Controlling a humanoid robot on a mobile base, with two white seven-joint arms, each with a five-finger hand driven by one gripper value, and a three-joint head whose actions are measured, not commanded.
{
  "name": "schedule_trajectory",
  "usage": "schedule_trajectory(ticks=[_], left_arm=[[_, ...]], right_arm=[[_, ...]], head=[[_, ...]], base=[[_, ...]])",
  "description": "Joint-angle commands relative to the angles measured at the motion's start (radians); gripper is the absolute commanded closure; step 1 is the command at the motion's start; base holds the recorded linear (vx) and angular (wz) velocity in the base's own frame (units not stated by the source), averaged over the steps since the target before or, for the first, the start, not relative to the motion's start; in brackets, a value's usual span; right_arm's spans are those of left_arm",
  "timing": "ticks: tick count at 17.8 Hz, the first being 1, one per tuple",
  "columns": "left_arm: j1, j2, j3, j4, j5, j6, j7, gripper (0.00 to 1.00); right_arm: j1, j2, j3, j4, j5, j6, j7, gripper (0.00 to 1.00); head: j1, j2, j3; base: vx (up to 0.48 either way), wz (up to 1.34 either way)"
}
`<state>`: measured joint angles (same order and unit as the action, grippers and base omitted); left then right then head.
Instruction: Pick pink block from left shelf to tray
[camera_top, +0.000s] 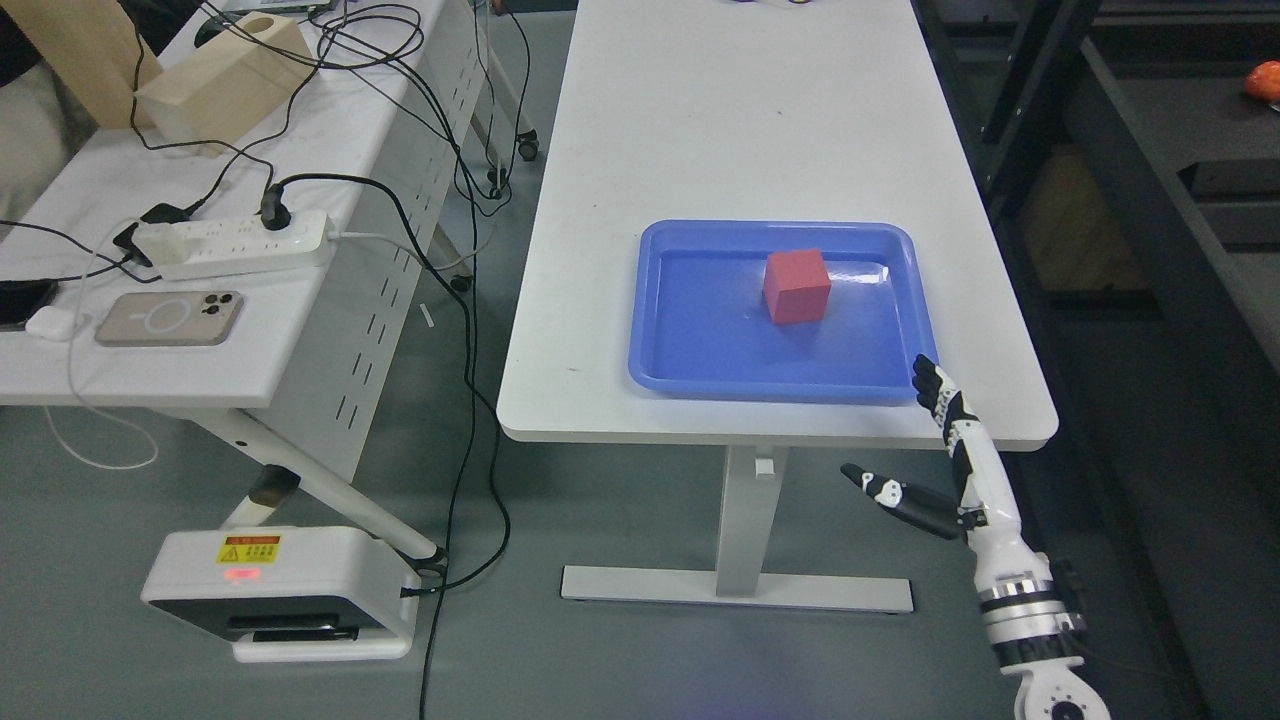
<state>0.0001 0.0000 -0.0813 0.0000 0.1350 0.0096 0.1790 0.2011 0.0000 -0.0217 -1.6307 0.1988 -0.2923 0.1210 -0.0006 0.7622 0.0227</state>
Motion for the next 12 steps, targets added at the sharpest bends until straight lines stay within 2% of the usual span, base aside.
schedule_trajectory(ticks=[1, 4, 6, 12], left_arm=[[-0.029, 0.017, 0.0, -0.017, 0.0, 0.0, 0.0, 0.0], [-0.029, 0.017, 0.0, -0.017, 0.0, 0.0, 0.0, 0.0], [-0.029, 0.017, 0.0, -0.017, 0.0, 0.0, 0.0, 0.0], [-0.029, 0.017, 0.0, -0.017, 0.0, 0.0, 0.0, 0.0]], right_arm=[[-0.054, -0.017, -0.049, 0.034, -0.102, 0.096, -0.013, 0.01], [-0.054, -0.017, -0.05, 0.045, -0.198, 0.096, -0.099, 0.01], [-0.054, -0.017, -0.053, 0.045, -0.248, 0.096, -0.109, 0.01], [-0.049, -0.017, -0.046, 0.045, -0.251, 0.108, -0.098, 0.01]], head=[[0.0, 0.0, 0.0], [0.0, 0.0, 0.0], [0.0, 0.0, 0.0], [0.0, 0.0, 0.0]], base=[[-0.21, 0.14], [-0.208, 0.1], [-0.178, 0.08], [-0.12, 0.01]])
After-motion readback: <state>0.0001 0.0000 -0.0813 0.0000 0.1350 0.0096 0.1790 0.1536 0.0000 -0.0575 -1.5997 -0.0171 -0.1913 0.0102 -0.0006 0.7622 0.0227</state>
